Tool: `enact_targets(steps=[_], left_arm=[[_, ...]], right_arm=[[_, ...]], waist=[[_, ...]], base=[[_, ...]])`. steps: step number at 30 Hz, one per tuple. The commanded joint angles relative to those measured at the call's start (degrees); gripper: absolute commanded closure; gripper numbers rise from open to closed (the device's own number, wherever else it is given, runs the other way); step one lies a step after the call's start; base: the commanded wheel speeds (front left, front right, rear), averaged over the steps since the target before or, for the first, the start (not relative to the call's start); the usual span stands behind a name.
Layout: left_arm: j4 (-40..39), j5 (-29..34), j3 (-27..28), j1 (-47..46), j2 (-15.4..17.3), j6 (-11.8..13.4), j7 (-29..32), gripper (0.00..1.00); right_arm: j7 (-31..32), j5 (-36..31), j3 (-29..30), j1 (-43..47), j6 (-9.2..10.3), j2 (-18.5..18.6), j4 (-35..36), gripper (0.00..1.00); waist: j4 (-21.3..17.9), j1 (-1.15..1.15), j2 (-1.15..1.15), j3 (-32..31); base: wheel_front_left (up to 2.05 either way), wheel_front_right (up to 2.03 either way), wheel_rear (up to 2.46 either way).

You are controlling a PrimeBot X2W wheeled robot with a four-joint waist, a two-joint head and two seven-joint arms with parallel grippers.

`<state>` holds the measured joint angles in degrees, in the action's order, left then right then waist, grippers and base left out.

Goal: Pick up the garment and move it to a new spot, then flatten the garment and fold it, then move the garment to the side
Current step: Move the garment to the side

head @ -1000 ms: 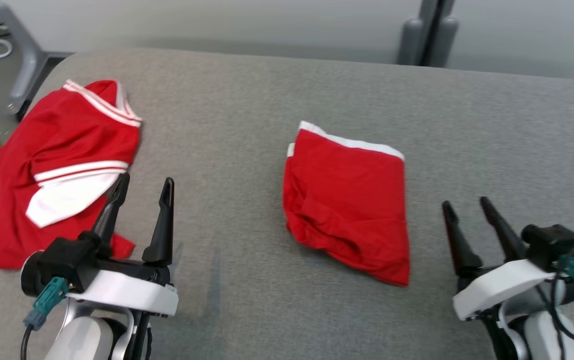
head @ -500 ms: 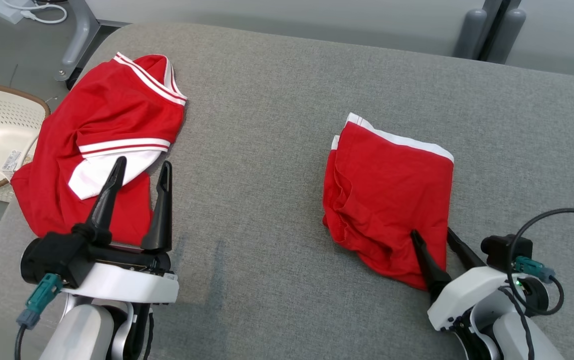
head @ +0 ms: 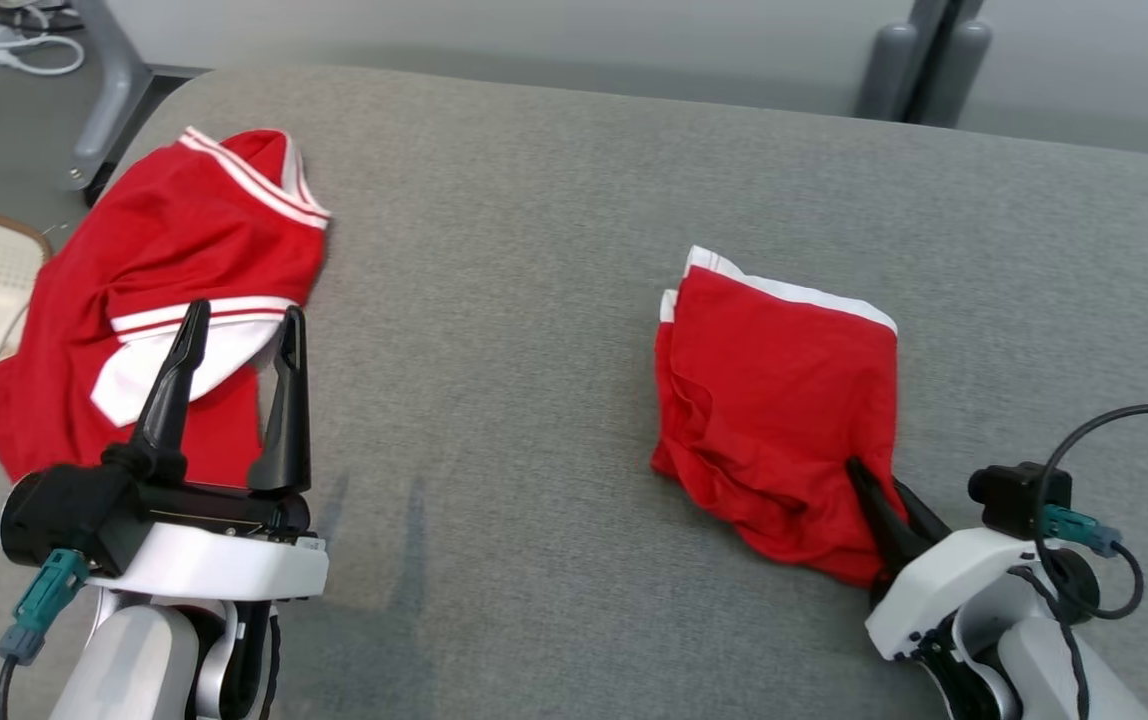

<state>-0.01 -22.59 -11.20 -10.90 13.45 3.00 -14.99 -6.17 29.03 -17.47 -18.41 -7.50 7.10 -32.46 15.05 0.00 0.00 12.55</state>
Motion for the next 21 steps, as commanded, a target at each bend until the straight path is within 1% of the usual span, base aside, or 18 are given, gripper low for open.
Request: enact_targets(steps=[1,2,5,6,7,13,15,17,21], left_arm=[[-0.4,0.7,0.1,0.8,0.2,-0.3,-0.2,0.0],[-0.4,0.7,0.1,0.8,0.2,-0.3,-0.2,0.0],[-0.8,0.5,0.2,0.9,0.4,-0.4,-0.2,0.0],[-1.2,0.5,0.4,1.0,0.8,-0.4,-0.2,0.0],[-1.2,0.5,0.4,1.0,0.8,-0.4,-0.2,0.0],[-3.1,0.9,0.5,0.0,2.2,-0.3,1.0,0.0],[-3.7,0.8,0.8,-0.2,2.7,0.0,1.6,0.0],[-4.3,1.0,0.7,-0.7,3.3,-0.2,2.2,0.0],[-5.7,1.6,0.2,-2.1,4.2,-0.6,3.3,0.0]], right_arm=[[-0.4,0.8,-0.5,1.1,0.01,1.9,0.0,1.0],[-0.4,0.8,-0.5,1.1,0.01,1.9,0.0,1.0],[-0.5,0.7,-1.6,1.3,0.01,3.8,0.8,1.0],[-0.2,-0.2,-2.8,0.8,0.01,5.1,1.4,1.0],[-0.2,-0.2,-2.8,0.8,0.01,5.1,1.4,1.0],[1.3,-2.5,-7.2,-2.0,0.01,9.6,3.8,1.0],[2.2,-3.3,-8.7,-3.3,0.01,11.6,4.5,1.0],[2.9,-3.5,-10.0,-5.1,0.01,13.4,5.4,1.0],[3.6,-5.0,-11.9,-8.9,0.01,18.4,6.7,1.0]], waist=[[-2.4,0.0,0.0,-0.3],[-2.4,0.0,0.0,-0.3],[-5.5,0.0,0.0,0.0],[-8.1,0.0,0.0,0.4],[-8.1,0.0,0.0,0.4],[-16.3,0.0,0.0,2.6],[-19.1,0.0,0.0,3.6],[-21.8,0.0,0.0,4.8],[-26.1,0.0,0.0,7.5]], base=[[0.0,0.0,0.0],[0.0,0.0,0.0],[0.0,0.0,0.0],[0.0,0.0,0.0],[0.0,0.0,0.0],[0.0,0.0,0.0],[0.0,0.0,0.0],[0.0,0.0,0.0],[0.0,0.0,0.0]])
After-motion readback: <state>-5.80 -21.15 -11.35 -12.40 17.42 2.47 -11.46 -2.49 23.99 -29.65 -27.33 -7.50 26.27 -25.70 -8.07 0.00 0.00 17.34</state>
